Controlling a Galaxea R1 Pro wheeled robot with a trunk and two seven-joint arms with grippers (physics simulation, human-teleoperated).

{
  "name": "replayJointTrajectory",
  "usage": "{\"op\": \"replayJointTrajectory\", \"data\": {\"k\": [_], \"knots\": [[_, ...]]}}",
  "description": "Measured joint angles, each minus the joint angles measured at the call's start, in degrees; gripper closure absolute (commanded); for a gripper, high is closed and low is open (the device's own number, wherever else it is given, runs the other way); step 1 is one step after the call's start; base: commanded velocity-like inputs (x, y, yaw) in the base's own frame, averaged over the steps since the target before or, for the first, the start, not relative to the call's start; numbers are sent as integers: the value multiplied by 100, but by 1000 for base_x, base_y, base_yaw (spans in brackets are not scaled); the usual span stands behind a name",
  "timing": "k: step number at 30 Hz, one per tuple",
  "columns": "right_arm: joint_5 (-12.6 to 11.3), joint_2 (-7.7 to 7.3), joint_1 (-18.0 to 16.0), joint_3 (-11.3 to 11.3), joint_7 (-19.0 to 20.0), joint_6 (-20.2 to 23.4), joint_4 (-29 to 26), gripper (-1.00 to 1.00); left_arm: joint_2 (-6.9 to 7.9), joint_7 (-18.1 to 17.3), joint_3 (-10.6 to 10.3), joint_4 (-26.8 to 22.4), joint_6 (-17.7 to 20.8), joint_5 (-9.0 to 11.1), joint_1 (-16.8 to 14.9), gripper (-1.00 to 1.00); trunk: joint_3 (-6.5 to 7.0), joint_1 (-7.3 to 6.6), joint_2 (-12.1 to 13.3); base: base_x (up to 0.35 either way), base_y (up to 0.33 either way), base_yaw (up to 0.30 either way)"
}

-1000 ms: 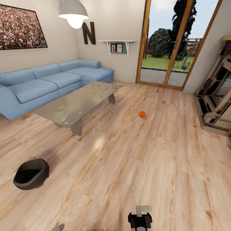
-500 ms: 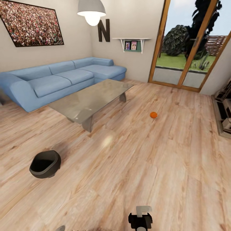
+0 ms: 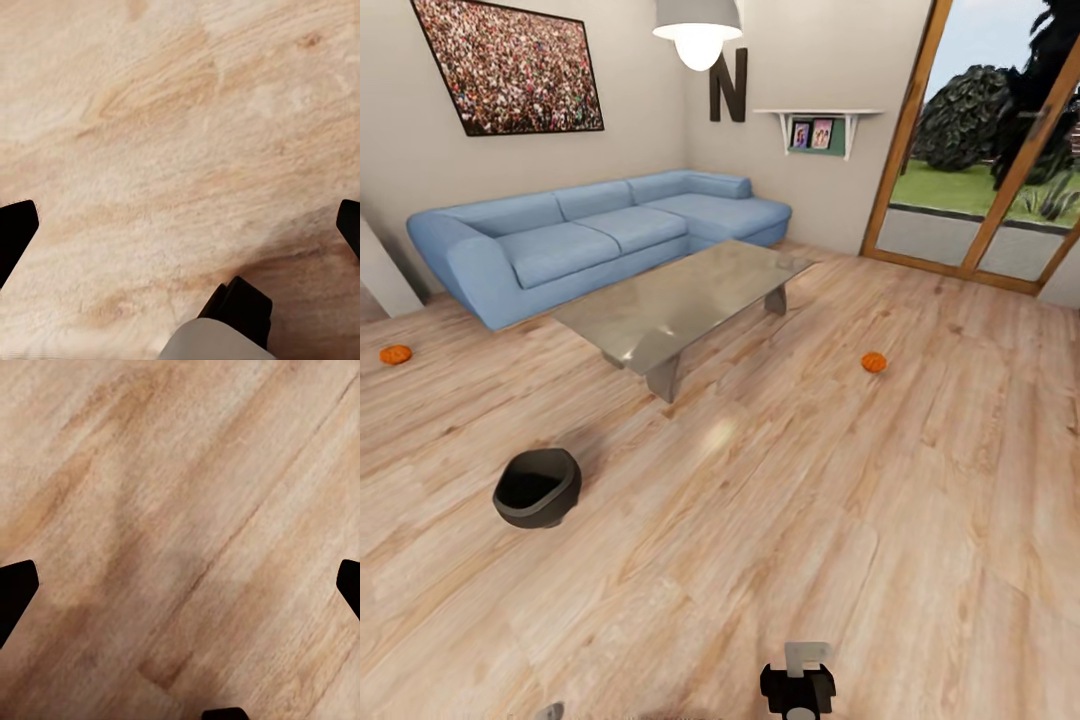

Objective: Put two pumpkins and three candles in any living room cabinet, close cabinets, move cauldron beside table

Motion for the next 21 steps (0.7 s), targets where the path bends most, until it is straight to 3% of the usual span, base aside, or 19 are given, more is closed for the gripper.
{"op": "replayJointTrajectory", "data": {"k": [21], "knots": [[8, 0, 0, 22, 1, 1, 6, -100, -1, 0, 0, 0, 0, 0, 0, -100, -143, 1, 0, -7, 5, 211]]}}
